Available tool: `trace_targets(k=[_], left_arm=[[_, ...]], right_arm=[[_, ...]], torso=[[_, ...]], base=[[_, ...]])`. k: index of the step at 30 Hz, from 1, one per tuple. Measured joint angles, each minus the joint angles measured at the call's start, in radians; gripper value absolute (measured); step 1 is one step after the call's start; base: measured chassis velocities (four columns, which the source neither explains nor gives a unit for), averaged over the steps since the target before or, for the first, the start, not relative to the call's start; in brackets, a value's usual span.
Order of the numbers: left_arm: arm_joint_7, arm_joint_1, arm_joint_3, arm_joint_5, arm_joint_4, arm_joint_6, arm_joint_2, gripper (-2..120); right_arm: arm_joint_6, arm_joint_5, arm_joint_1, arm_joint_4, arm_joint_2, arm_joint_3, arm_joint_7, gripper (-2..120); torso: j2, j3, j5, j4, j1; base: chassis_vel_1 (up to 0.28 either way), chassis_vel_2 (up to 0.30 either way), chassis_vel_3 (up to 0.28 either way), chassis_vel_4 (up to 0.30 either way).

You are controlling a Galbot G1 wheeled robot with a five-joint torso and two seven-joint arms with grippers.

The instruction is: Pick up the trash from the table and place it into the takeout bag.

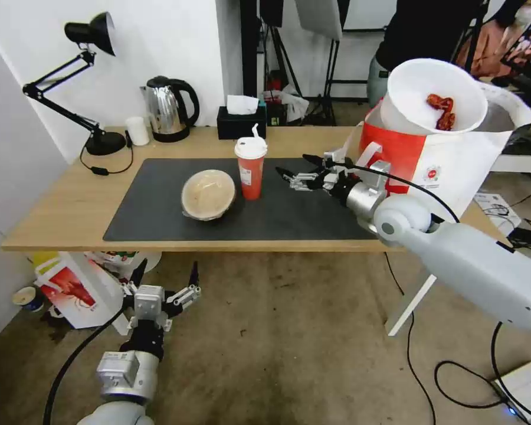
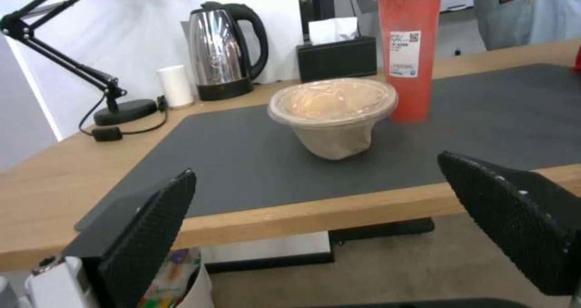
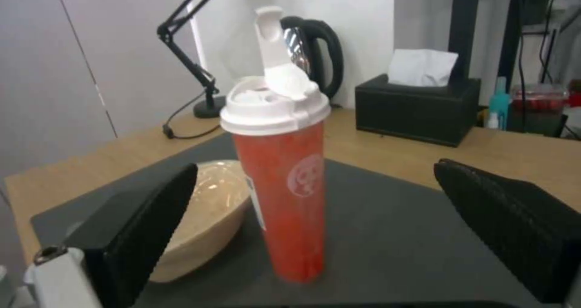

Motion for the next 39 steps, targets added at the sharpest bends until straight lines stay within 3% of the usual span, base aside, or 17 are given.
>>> trace_targets(k=[39], left_arm=[[0.0, 0.0, 0.0, 0.0, 0.0, 0.0, 0.0, 100]], right_arm=[[0.0, -0.049, 0.085, -0.256, 0.23, -0.073, -0.054, 100]], torso=[[0.0, 0.0, 0.0001, 0.0, 0.0]], base=[[0.0, 0.0, 0.0, 0.0]])
